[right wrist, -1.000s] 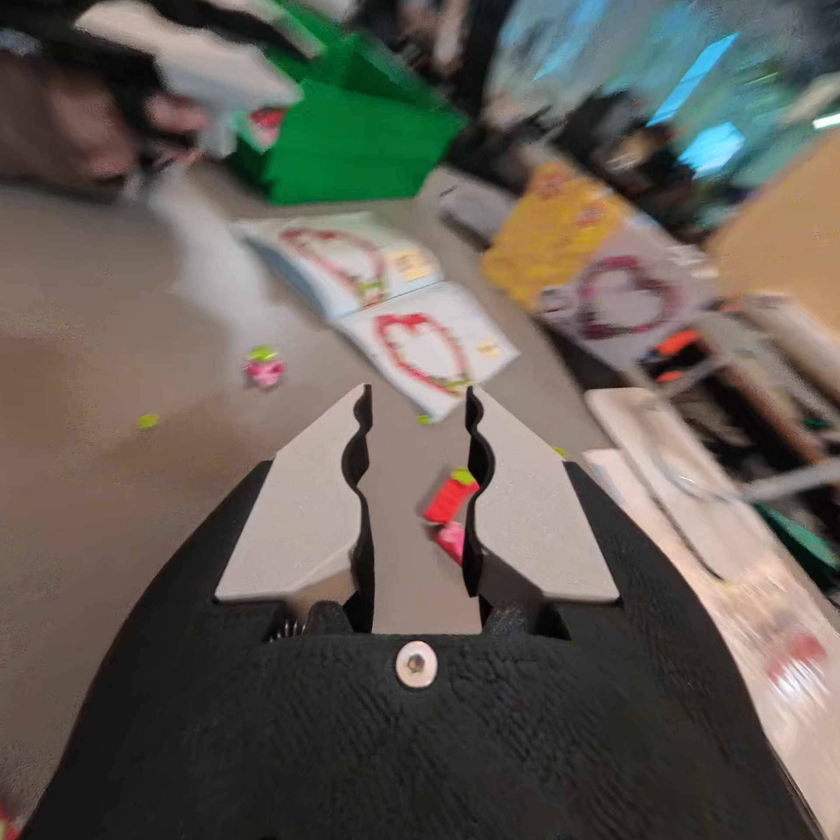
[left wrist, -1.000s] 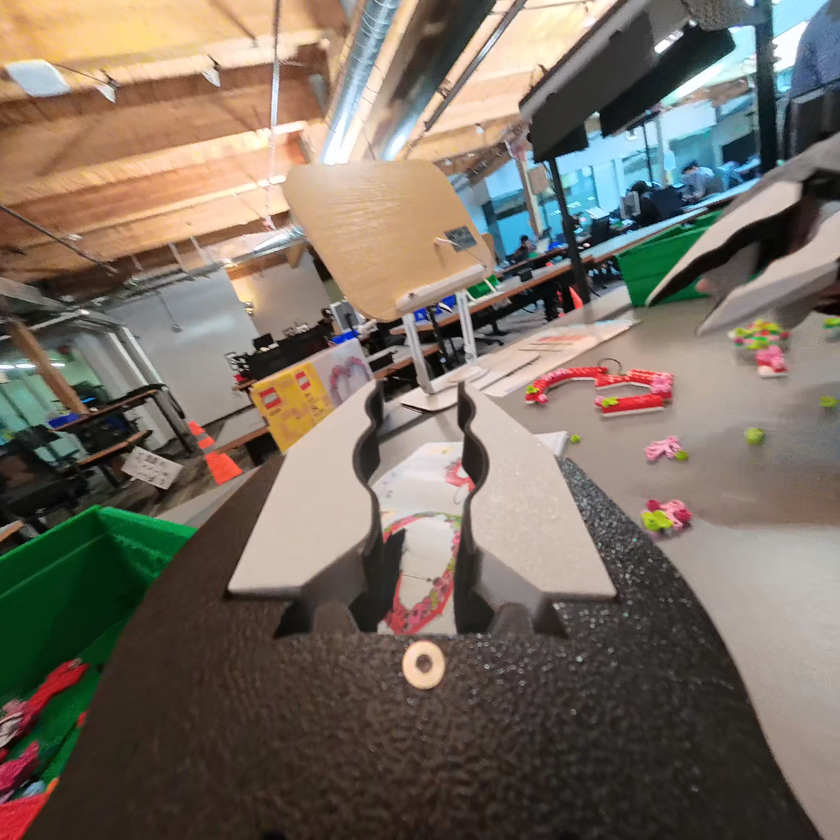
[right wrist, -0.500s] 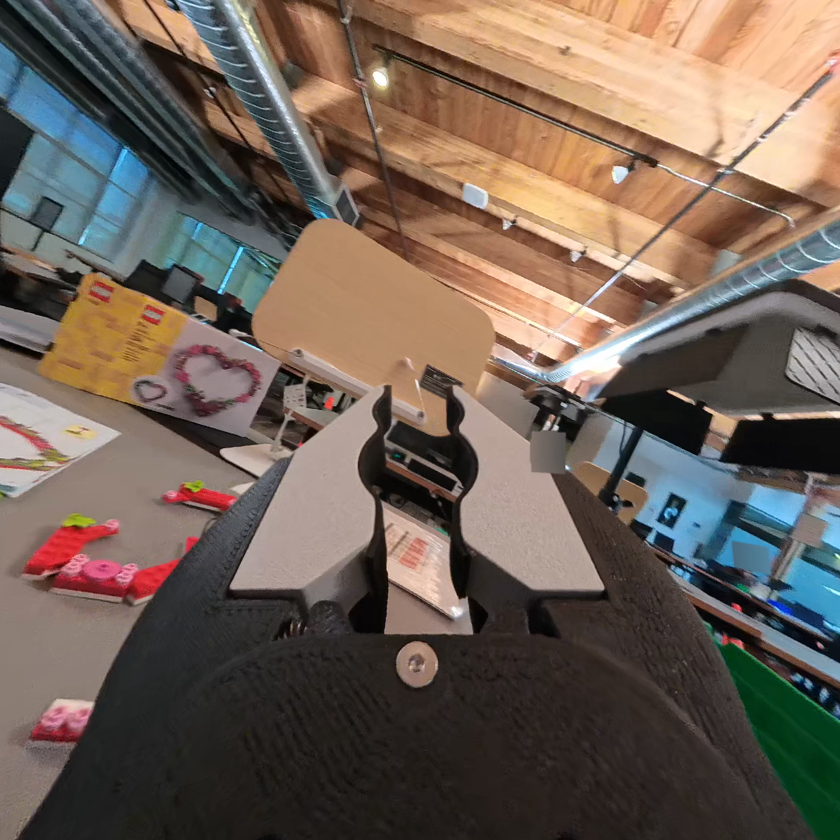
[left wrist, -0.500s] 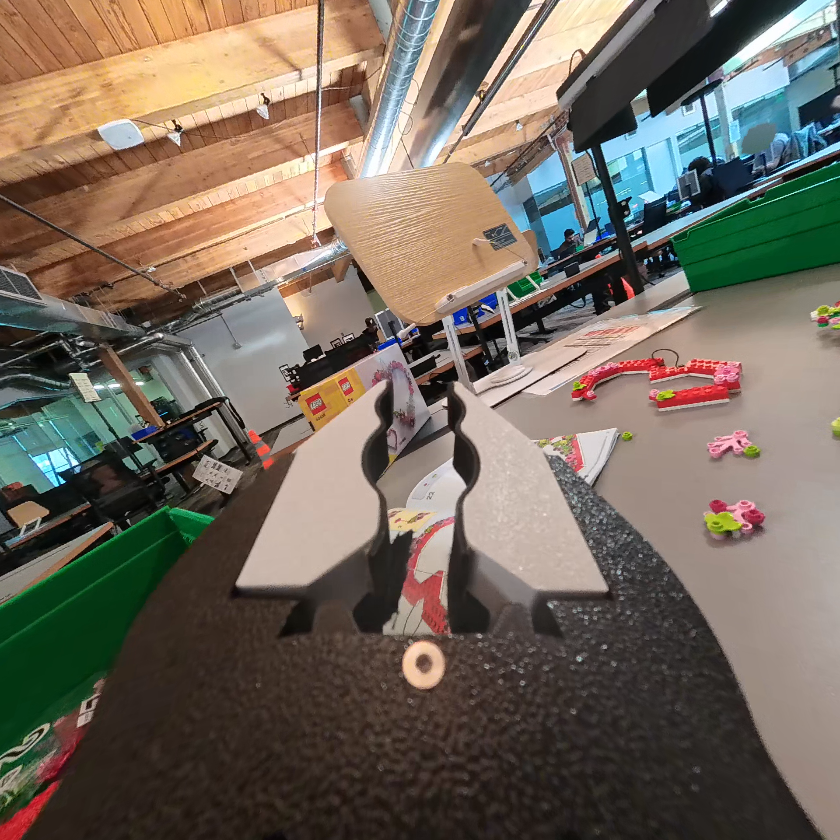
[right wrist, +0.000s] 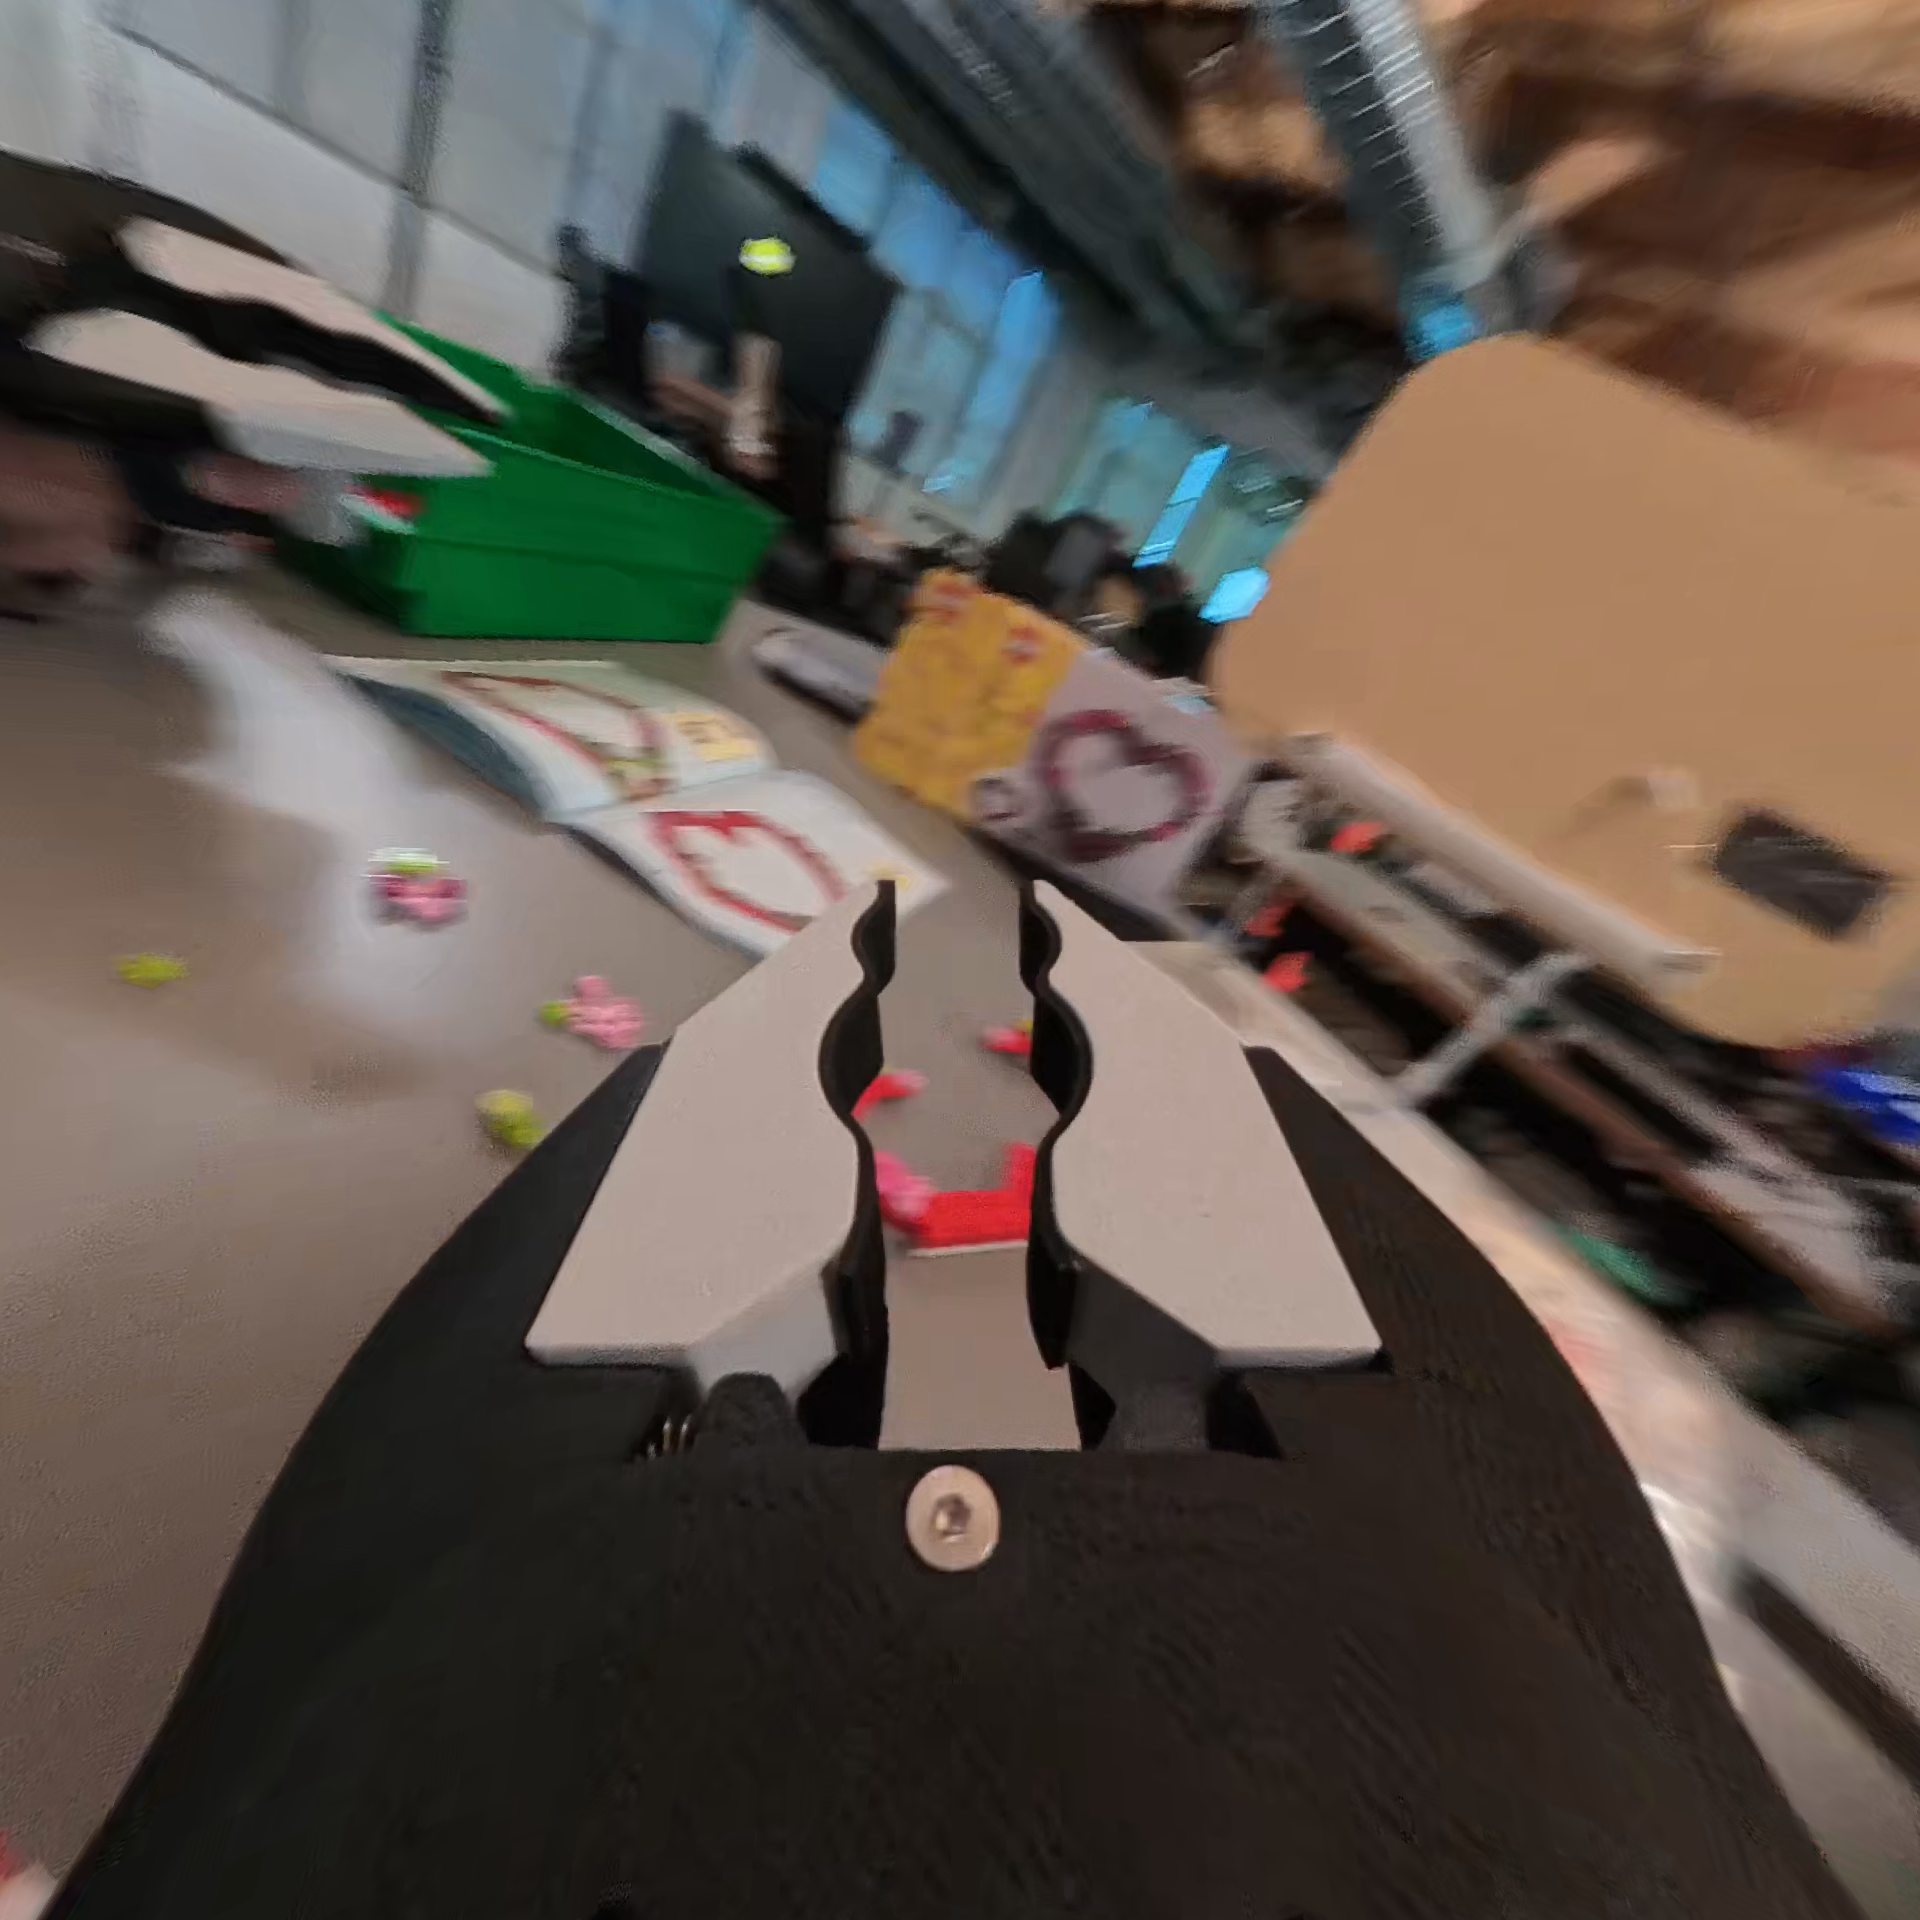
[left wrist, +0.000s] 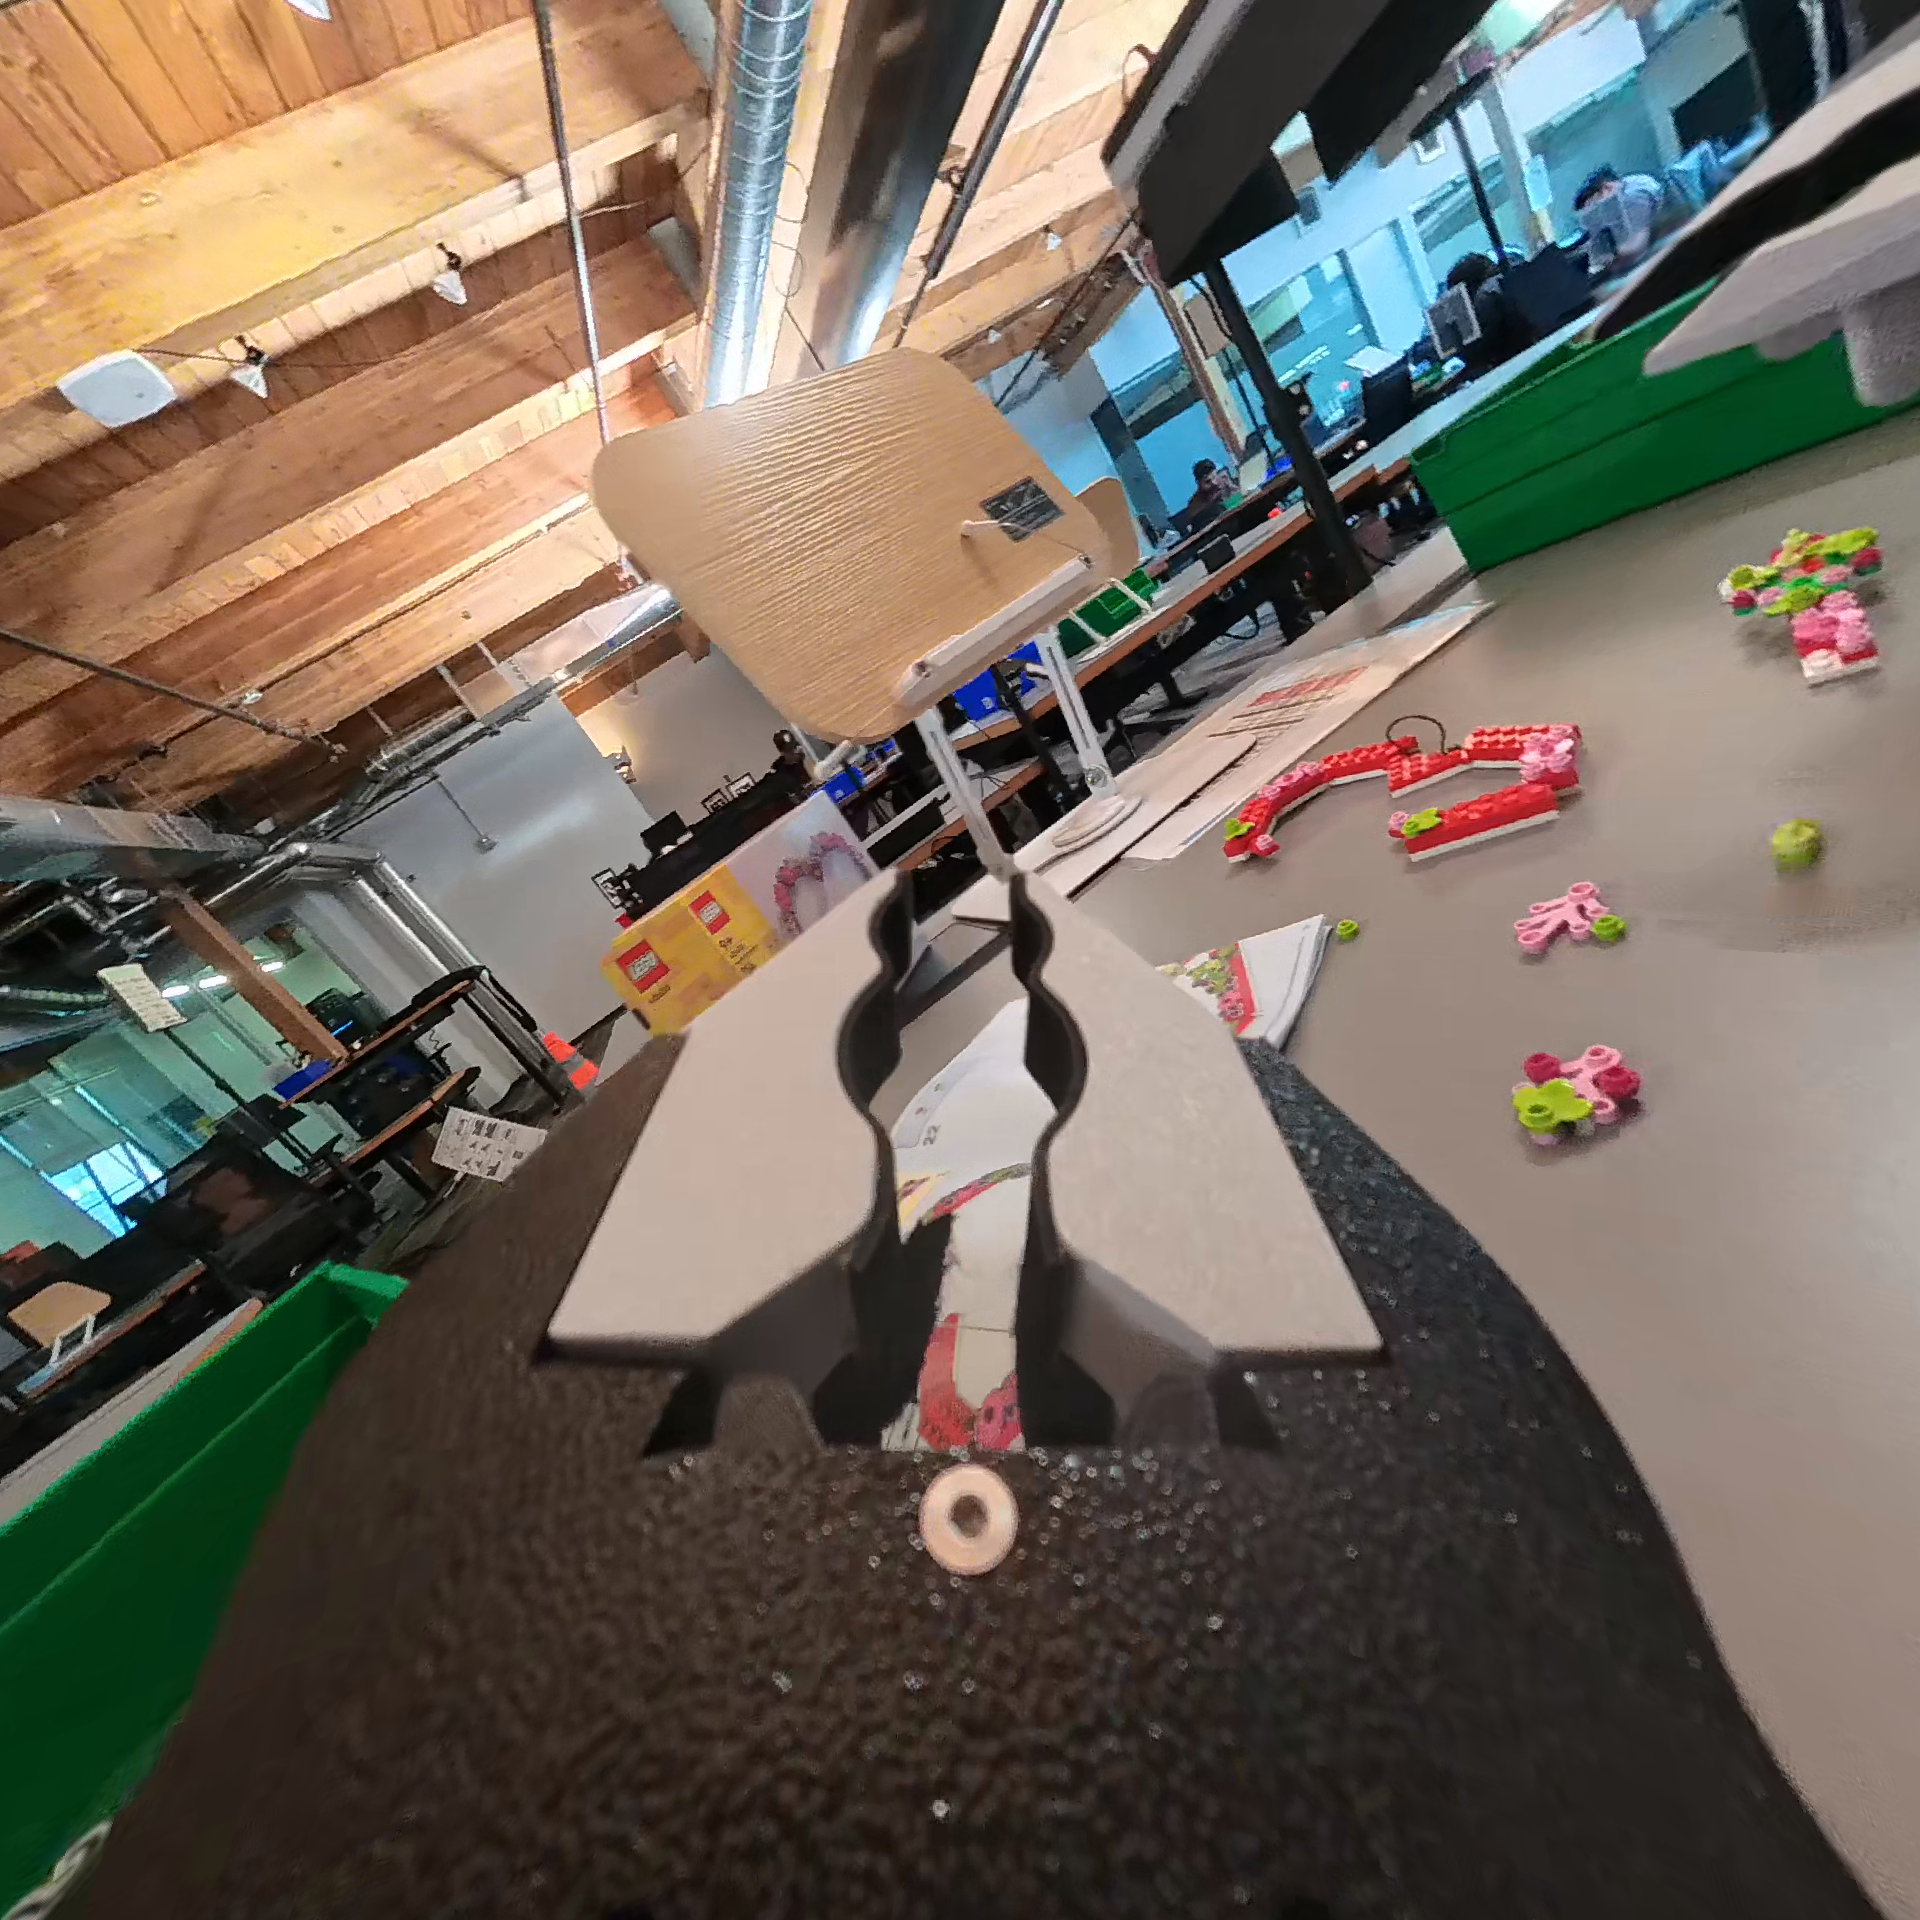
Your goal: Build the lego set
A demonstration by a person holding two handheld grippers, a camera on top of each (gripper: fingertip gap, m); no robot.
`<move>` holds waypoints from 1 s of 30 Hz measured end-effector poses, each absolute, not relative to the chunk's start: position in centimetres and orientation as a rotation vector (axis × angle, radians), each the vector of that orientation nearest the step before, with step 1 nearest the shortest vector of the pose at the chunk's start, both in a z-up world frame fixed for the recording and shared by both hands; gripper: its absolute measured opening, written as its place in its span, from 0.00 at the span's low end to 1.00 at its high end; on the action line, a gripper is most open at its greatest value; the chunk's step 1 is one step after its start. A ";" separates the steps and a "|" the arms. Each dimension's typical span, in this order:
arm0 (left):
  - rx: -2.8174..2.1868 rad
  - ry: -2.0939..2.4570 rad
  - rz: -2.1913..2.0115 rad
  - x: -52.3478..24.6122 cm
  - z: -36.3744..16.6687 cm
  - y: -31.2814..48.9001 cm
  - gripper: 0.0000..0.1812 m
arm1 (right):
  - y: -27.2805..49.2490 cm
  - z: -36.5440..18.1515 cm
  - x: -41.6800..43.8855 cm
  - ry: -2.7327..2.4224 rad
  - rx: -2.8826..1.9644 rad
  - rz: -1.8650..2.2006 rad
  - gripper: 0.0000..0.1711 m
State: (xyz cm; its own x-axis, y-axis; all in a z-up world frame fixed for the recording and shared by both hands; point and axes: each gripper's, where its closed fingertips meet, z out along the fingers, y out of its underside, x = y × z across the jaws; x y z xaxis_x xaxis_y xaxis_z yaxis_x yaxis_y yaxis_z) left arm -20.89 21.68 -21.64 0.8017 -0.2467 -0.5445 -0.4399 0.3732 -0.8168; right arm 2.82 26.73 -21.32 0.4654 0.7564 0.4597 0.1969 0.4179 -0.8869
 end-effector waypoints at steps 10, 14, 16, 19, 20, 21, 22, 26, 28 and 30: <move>-1.231 0.815 0.205 -19.2 -23.7 21.9 0.06 | 24.0 -30.5 -5.1 -1.602 -1.650 0.808 0.09; -1.240 0.788 0.192 -19.6 -23.5 22.0 0.06 | 24.3 -32.7 -6.0 -1.754 -1.736 0.767 0.12; -1.244 0.786 0.184 -19.6 -23.5 22.0 0.05 | 24.7 -33.0 -6.2 -1.778 -1.730 0.758 0.12; -1.243 0.797 0.176 -19.3 -23.6 21.9 0.05 | 24.9 -32.9 -6.4 -1.760 -1.756 0.832 0.11; -1.243 0.804 0.175 -19.2 -23.6 21.9 0.05 | 24.9 -32.9 -6.4 -1.756 -1.765 0.848 0.10; -1.241 0.810 0.175 -19.1 -23.7 21.8 0.05 | 24.9 -33.1 -6.4 -1.762 -1.773 0.855 0.10; -1.239 0.815 0.175 -18.9 -23.7 21.8 0.05 | 24.9 -33.3 -6.4 -1.770 -1.779 0.852 0.09; -1.236 0.826 0.168 -18.6 -23.7 21.6 0.05 | 25.0 -34.2 -6.4 -1.811 -1.790 0.803 0.08; -1.237 0.828 0.165 -18.6 -23.7 21.6 0.05 | 25.0 -34.2 -6.5 -1.812 -1.797 0.804 0.07; -1.238 0.829 0.162 -18.5 -23.7 21.6 0.05 | 24.8 -34.2 -6.5 -1.826 -1.798 0.803 0.05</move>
